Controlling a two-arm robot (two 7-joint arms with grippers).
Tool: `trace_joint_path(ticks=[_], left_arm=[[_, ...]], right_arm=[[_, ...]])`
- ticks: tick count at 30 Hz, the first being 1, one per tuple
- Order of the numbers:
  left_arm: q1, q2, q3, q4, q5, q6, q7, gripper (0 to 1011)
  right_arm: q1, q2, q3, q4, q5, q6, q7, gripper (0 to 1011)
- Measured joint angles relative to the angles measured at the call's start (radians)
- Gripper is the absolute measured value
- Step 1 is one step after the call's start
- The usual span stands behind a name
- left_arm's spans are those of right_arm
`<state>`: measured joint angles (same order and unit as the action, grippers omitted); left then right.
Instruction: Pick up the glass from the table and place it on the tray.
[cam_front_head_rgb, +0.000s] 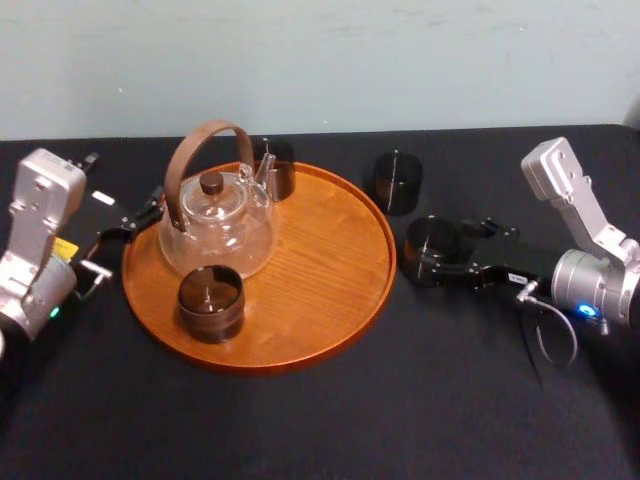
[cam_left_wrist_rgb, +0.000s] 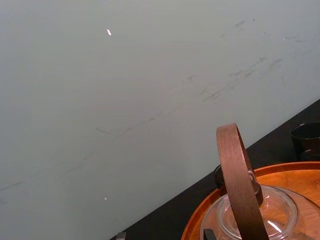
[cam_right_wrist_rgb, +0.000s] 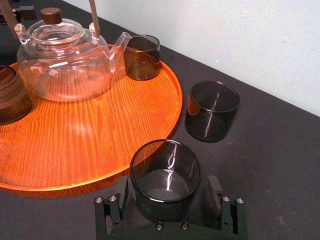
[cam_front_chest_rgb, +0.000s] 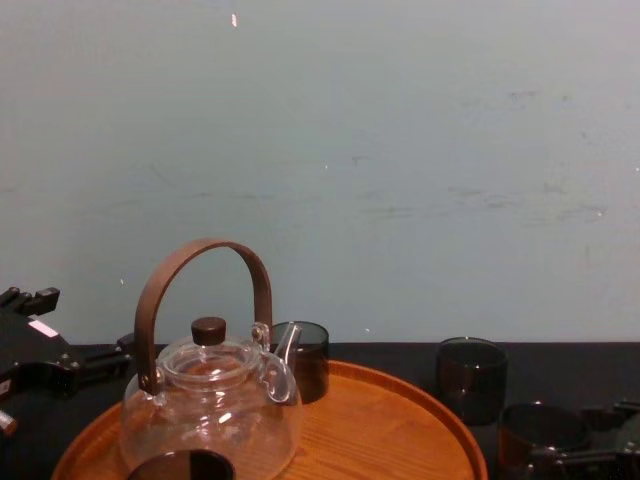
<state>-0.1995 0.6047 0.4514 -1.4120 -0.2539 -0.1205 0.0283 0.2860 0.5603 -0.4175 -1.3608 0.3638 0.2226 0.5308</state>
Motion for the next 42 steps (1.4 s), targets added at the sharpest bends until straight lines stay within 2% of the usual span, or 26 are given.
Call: trace_joint_path(ticks=[28,42], left_arm=[[0.000,0.000,0.000,0.000,0.000,0.000,0.000,1001],[0.000,0.000,0.000,0.000,0.000,0.000,0.000,1001]], right_arm=[[0.081,-0.046,-0.033,0.097,0.003,0.002,0.015,1002],[0.088,-0.052,-0.042,0.106,-0.004,0.006,0.005,1002]])
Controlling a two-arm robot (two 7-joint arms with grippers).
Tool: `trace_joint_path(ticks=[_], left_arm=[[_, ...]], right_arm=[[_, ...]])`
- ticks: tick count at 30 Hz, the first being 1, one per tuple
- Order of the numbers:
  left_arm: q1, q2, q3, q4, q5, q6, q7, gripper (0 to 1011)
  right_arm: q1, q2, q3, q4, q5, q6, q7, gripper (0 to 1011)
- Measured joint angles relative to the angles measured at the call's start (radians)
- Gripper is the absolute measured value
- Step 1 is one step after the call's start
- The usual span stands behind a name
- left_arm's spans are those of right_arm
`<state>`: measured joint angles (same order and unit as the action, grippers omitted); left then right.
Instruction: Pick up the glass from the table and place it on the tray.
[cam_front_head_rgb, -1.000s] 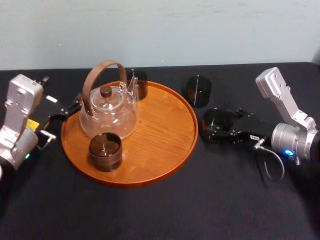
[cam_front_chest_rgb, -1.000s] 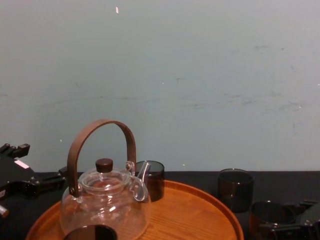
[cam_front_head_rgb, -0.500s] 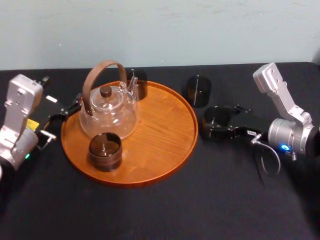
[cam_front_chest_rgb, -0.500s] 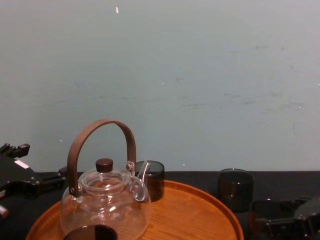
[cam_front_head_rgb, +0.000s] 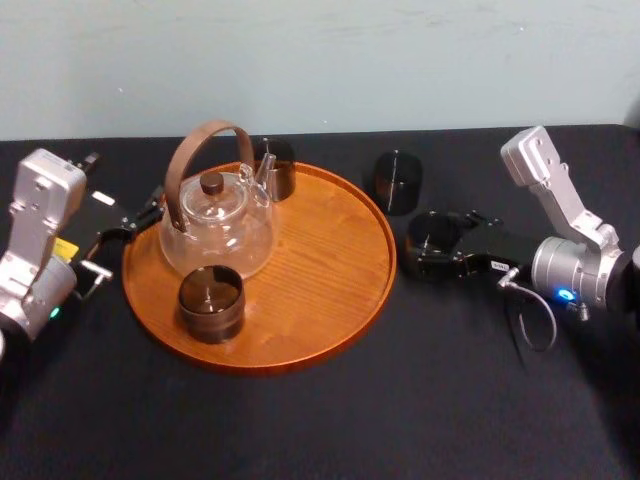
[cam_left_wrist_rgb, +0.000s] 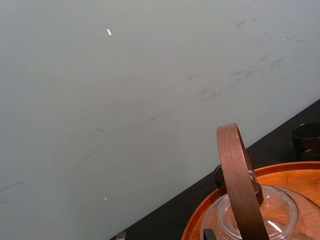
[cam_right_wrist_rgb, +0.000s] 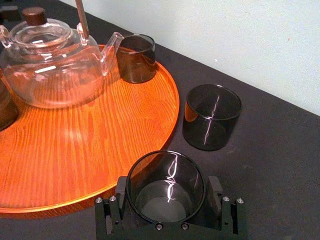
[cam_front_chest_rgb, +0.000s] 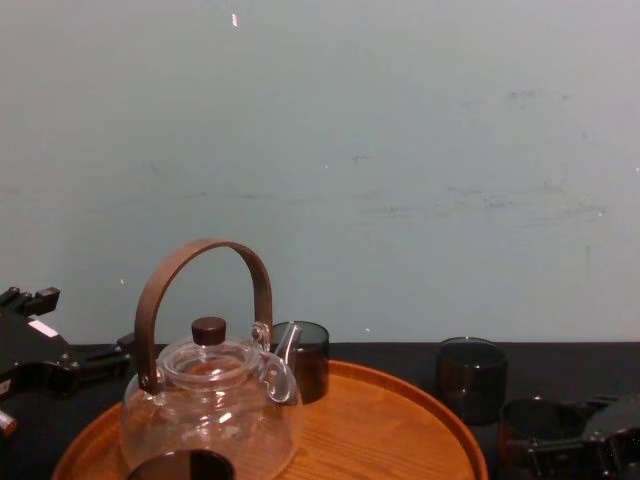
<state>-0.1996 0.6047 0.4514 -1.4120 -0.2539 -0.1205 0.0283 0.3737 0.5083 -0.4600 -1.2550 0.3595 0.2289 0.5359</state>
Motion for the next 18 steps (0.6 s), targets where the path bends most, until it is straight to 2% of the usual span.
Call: trace_joint_path(ticks=[12,18], left_arm=[[0.000,0.000,0.000,0.000,0.000,0.000,0.000,1001],[0.000,0.000,0.000,0.000,0.000,0.000,0.000,1002]], right_arm=[[-0.002,0.001,-0.001,-0.002,-0.004,-0.001,-0.005,999],[-0.002,0.001,0.000,-0.002,-0.004,-0.001,-0.003,903]])
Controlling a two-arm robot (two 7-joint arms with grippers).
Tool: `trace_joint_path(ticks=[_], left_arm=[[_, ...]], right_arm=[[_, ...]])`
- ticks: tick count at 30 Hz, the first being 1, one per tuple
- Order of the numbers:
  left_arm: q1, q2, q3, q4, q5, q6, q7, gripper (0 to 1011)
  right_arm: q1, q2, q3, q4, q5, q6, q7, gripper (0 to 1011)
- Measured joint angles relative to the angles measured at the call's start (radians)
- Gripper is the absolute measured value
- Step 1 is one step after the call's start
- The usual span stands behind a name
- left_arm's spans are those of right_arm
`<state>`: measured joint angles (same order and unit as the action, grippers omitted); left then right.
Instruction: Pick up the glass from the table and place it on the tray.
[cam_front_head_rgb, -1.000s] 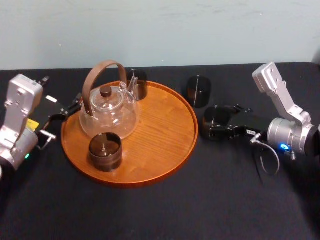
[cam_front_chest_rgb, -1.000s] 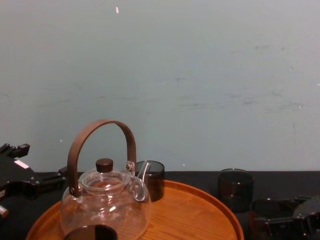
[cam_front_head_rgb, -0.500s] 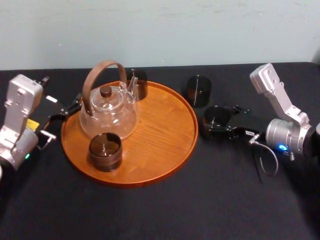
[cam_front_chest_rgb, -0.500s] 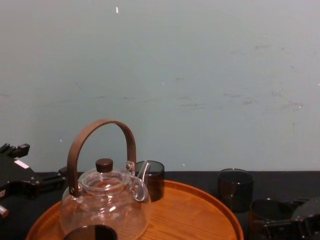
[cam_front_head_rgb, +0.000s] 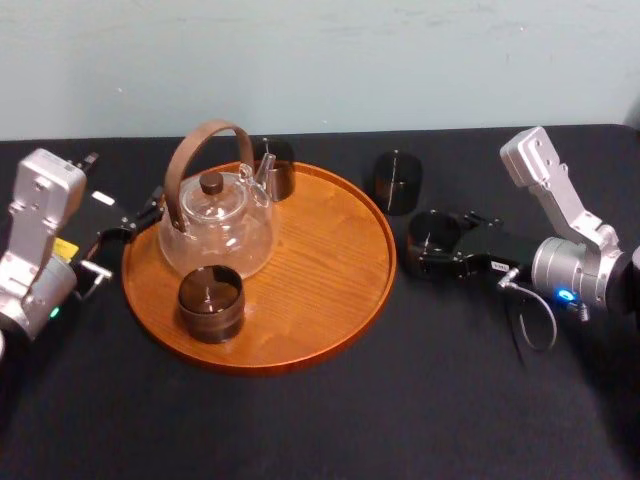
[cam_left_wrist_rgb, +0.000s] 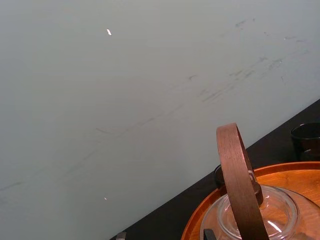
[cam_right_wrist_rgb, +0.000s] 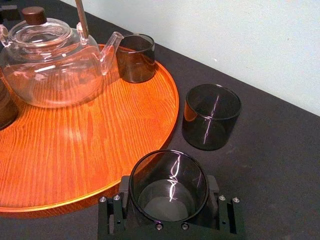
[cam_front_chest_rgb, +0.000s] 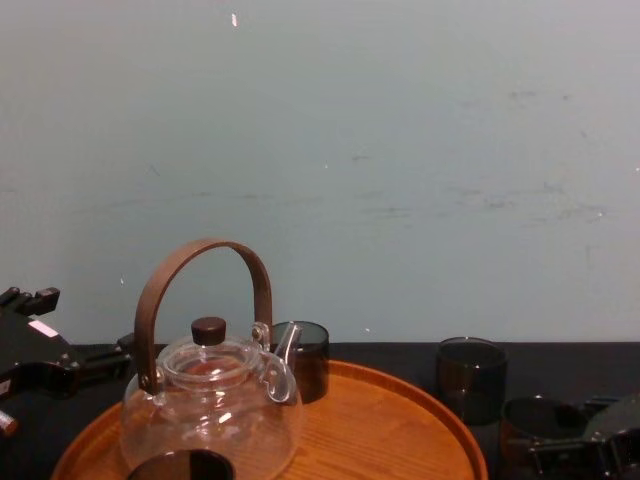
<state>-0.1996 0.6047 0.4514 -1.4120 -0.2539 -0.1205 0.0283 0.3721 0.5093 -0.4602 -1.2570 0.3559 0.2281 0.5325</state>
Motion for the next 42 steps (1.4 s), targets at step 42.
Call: trace_joint_path(ticks=[42], left_arm=[[0.000,0.000,0.000,0.000,0.000,0.000,0.000,1001]], right_arm=[[-0.041,0.071,0.048,-0.152,0.076,0.021,0.019,903]])
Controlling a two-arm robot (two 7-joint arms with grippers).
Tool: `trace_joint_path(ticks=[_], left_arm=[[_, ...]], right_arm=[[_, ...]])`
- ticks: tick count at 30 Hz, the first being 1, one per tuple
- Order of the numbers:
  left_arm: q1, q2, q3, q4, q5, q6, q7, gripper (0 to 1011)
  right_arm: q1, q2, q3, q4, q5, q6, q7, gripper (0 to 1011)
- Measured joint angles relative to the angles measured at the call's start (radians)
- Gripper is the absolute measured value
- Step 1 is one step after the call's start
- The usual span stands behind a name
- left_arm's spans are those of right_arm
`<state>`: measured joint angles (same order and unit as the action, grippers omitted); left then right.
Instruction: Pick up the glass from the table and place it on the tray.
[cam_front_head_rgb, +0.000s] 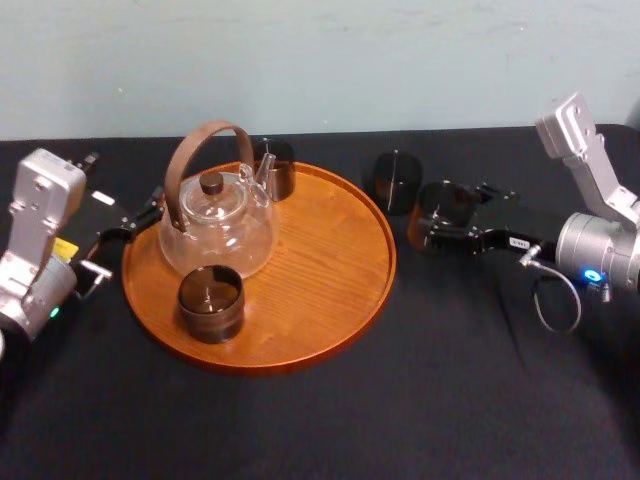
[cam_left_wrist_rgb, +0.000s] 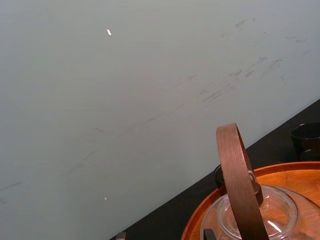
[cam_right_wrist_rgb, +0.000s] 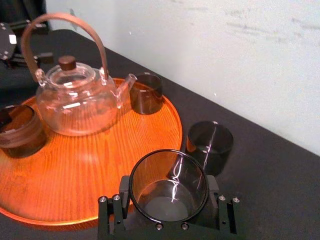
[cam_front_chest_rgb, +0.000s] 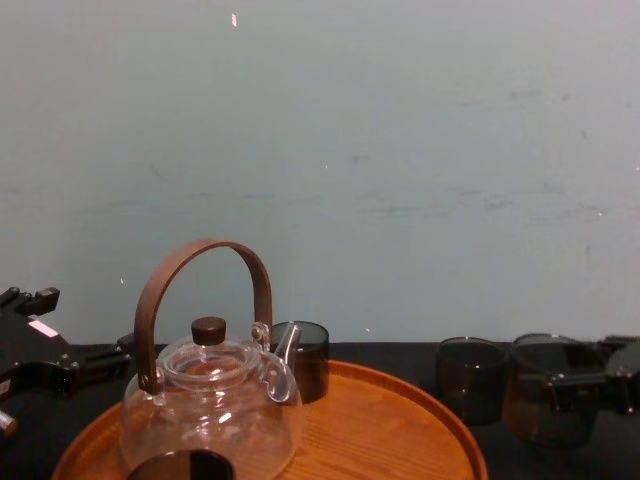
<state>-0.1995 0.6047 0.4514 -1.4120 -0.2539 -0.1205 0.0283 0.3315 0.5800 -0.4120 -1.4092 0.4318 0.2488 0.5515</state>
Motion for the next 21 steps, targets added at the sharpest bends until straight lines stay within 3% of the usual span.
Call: trace_joint_path(ticks=[9,21], left_arm=[[0.000,0.000,0.000,0.000,0.000,0.000,0.000,1001],[0.000,0.000,0.000,0.000,0.000,0.000,0.000,1002]], right_arm=[[0.015,0.010,-0.016,-0.031,0.011,0.005,0.003,903],[0.068,-0.022,-0.068,-0.012,0.007,-0.008,0.021,903]])
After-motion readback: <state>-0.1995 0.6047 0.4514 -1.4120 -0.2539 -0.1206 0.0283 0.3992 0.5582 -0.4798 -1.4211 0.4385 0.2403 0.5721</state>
